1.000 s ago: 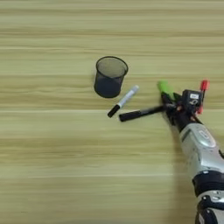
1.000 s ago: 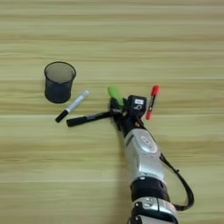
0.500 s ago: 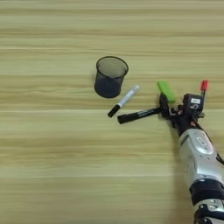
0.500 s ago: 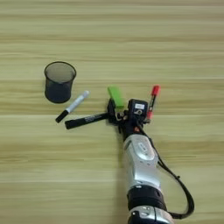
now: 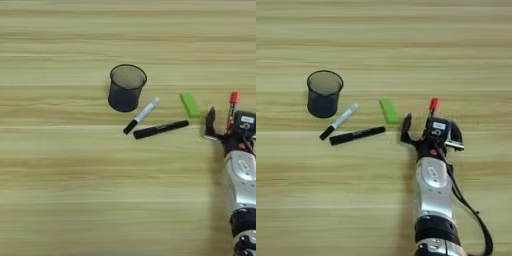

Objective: Move the objects on the table

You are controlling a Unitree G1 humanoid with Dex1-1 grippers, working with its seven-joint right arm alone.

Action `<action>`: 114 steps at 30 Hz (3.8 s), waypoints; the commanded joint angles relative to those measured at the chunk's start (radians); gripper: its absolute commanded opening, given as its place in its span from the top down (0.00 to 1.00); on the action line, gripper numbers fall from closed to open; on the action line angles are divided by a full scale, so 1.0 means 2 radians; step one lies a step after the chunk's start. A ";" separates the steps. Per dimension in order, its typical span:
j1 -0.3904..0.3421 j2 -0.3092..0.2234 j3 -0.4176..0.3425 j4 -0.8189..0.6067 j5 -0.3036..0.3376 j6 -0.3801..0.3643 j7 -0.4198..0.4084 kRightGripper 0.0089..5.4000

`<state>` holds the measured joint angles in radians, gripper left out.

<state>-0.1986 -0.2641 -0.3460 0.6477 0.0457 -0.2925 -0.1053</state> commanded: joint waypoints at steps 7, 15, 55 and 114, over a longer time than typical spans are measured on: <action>-0.039 -0.021 -0.004 0.012 0.010 0.014 0.000 0.00; -0.046 -0.012 -0.009 0.019 0.050 0.032 0.039 0.00; -0.056 -0.016 0.003 0.050 0.071 0.052 0.071 0.81; -0.035 0.012 0.046 -0.013 0.081 0.078 0.161 0.99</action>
<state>-0.2568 -0.2346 -0.2643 0.6350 0.2192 -0.1658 0.2249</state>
